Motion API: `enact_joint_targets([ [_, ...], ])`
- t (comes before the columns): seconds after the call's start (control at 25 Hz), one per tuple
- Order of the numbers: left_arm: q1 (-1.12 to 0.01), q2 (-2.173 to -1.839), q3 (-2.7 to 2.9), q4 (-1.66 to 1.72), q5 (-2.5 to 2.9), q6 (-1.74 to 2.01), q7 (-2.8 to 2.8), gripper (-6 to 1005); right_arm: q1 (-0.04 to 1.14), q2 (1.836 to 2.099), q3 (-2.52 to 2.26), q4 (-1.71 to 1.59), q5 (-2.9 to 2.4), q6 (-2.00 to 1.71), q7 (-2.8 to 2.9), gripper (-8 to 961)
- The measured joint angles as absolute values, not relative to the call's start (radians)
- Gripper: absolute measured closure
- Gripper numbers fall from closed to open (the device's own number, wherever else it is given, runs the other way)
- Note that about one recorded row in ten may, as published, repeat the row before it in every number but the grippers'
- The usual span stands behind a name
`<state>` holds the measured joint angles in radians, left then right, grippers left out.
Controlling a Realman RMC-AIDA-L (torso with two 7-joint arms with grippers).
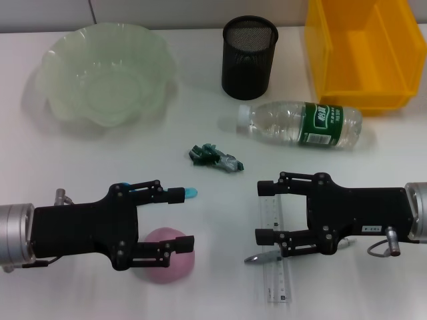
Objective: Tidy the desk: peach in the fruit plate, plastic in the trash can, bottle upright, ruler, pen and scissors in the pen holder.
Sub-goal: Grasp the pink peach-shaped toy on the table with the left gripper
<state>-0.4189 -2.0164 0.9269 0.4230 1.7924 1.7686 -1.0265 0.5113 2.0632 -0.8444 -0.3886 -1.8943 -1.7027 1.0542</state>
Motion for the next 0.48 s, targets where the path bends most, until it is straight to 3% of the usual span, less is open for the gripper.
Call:
enact_joint_targets([
  [0.48, -0.421, -2.017, 0.928, 0.427, 1.793, 1.774, -1.026, 217, 0.516, 2.063, -0.844, -0.388, -1.894, -1.703, 1.056, 136],
])
